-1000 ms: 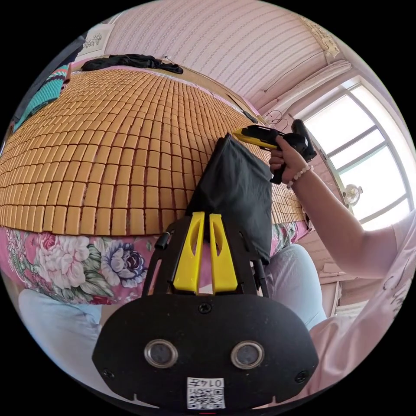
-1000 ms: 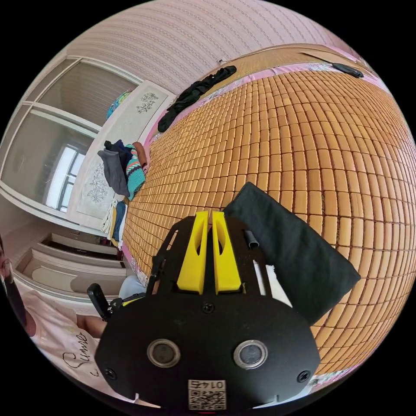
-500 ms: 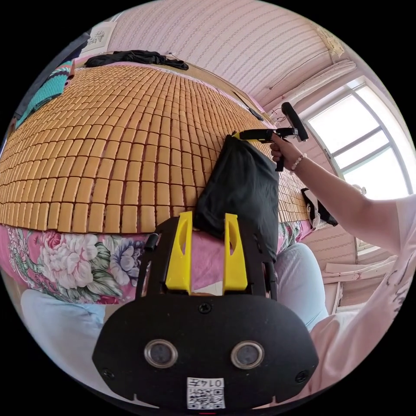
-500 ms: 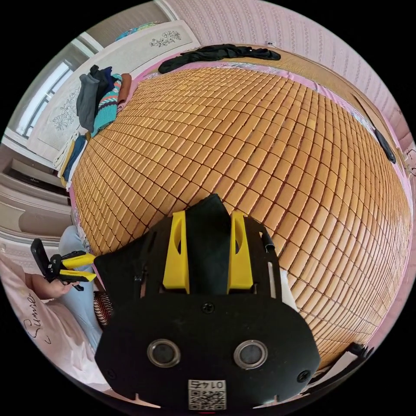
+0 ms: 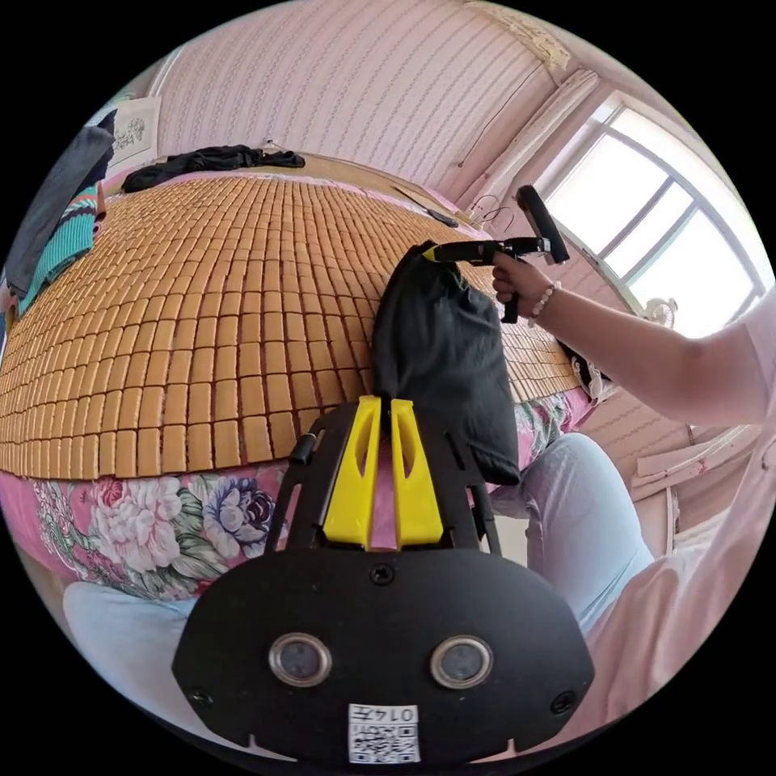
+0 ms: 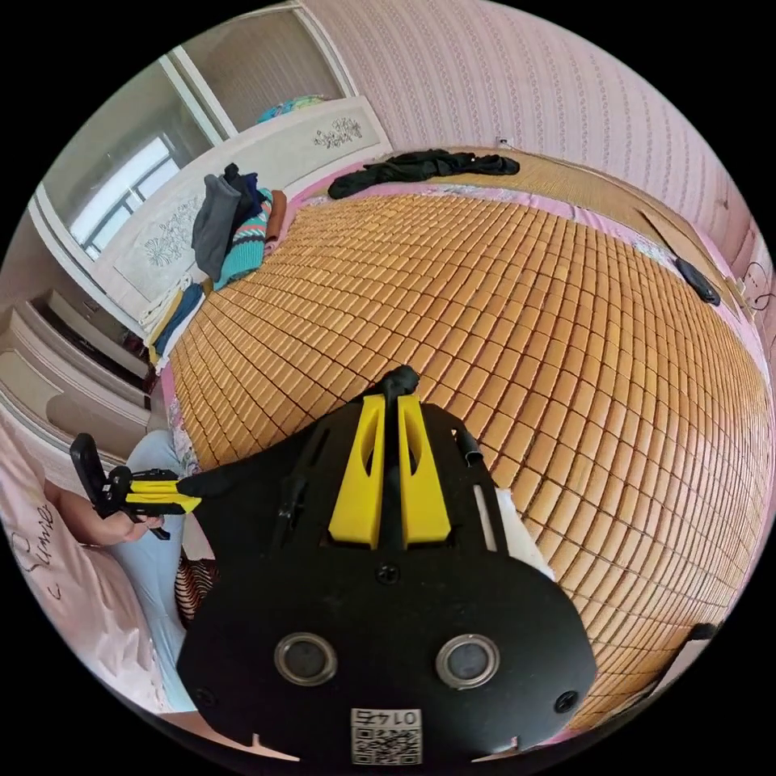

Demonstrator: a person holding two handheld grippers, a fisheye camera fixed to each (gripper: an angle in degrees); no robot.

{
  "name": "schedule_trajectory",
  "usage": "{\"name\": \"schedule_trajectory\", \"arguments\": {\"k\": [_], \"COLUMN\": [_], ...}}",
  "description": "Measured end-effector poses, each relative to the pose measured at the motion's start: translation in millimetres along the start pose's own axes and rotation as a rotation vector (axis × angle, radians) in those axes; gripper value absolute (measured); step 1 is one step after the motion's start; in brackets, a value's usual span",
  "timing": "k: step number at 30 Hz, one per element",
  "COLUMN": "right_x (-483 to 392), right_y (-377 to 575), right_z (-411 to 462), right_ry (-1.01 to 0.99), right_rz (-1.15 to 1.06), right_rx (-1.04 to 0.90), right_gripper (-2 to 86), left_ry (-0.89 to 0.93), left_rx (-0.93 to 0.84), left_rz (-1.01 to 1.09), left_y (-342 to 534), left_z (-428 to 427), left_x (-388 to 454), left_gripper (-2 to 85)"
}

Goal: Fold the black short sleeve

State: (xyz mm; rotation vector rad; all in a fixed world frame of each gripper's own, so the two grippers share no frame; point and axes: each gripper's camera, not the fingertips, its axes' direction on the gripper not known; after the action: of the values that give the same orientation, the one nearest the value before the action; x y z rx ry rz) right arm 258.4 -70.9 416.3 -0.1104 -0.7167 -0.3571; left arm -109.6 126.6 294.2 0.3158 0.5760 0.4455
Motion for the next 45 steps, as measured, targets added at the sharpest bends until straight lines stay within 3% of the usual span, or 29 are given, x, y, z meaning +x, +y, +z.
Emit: {"name": "schedule_trajectory", "arguments": {"k": [8,14,21,23,25,29,31,37,45], "right_x": [-1.7,-11.9,4.1,32.9,79.3,201.6,206.6,108.4,-32.1], "right_y": [162.9,271.1,335.8,317.6,294.1,267.4,275.3,341.6,349.1], "right_z": [-209.0,-334.4,-482.9,-526.7,-548.5,-539.1,-523.7,-423.2,-255.3], "right_ry": [-0.045,0.115,0.476,0.687,0.768,0.846,0.83,0.814,0.591], "right_rz": [0.241,0.305,0.396,0.454,0.543,0.847,0.859,0.709,0.621], "right_rx": [0.59,0.82,0.842,0.76,0.667,0.356,0.363,0.4,0.09], "right_gripper": [1.5,1.6,2.1,2.8,3.8,8.1,8.8,9.5,11.0], "left_ry": [0.07,0.209,0.518,0.564,0.575,0.459,0.447,0.283,-0.164], "left_rx": [0.164,0.239,0.251,0.257,0.16,0.052,0.04,0.042,0.029], "left_rz": [0.367,0.556,0.658,0.594,0.493,0.296,0.301,0.479,0.382], "left_y": [-29.3,-68.6,-152.1,-186.6,-235.9,-268.3,-260.5,-171.4,-14.7], "left_z": [-91.4,-95.9,3.2,47.3,122.1,198.3,204.6,120.5,-71.4], "left_x": [87.6,167.4,296.3,334.5,379.4,387.3,360.1,243.9,114.8], "left_gripper": [-0.7,-0.7,-0.4,0.1,2.0,4.1,4.2,4.3,5.0]}}
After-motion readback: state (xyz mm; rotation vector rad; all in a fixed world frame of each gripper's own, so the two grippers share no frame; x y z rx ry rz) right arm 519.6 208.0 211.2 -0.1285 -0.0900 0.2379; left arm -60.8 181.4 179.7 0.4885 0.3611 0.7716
